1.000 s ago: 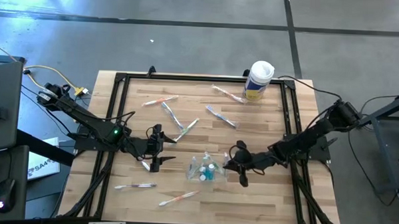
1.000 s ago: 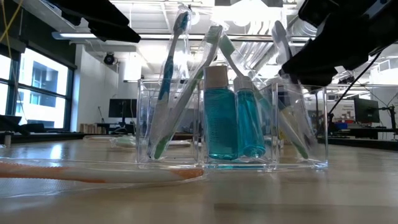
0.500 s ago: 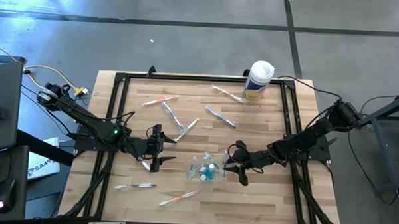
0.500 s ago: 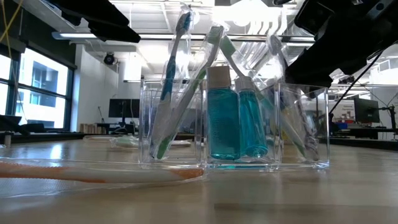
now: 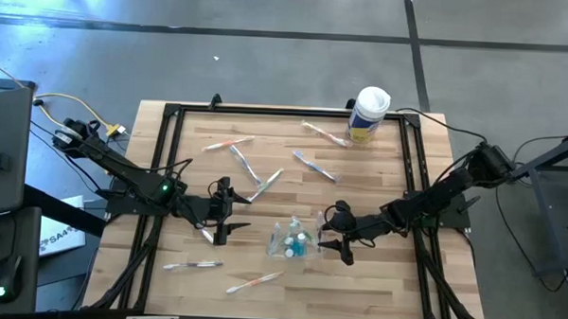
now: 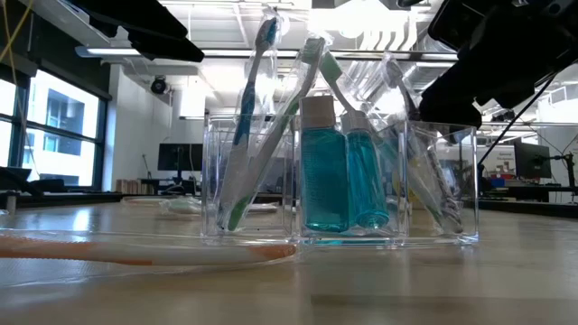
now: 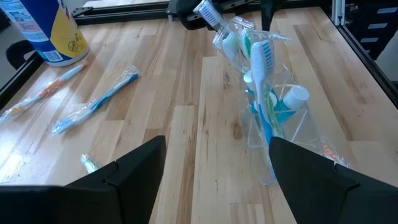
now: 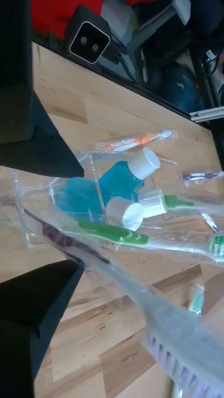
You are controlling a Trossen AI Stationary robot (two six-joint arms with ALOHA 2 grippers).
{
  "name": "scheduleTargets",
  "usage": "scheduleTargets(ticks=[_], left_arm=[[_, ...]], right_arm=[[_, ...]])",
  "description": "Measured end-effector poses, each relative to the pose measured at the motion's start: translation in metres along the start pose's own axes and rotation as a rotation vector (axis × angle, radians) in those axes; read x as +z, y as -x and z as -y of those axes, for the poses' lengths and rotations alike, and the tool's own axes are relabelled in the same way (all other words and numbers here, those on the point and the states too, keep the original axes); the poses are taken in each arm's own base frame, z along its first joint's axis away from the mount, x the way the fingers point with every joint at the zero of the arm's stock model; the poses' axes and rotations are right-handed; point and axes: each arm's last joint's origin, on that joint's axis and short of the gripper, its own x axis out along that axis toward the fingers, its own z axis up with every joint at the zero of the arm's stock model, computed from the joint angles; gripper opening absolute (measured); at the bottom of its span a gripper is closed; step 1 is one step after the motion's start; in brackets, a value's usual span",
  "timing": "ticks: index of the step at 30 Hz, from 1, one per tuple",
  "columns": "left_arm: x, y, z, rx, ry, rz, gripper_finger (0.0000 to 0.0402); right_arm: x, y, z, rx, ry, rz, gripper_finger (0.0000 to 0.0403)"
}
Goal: Pick & Place toothbrushing station
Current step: Put the top purple toothbrush into the transparent organizer
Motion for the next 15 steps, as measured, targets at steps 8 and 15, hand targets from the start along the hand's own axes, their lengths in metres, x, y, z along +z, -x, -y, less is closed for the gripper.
scheduleTargets(ticks=[8,15], left_arm=[[0.0,0.0,0.0,0.0,0.0,0.0,0.0285],[0.0,0.0,0.0,0.0,0.0,0.0,0.0285]], right_arm=[[0.001,0.002,0.0,-0.001,0.034,-0.007,0.0216],[0.01,0.02,0.001,-0.004,0.056,-0.016,0.0216]])
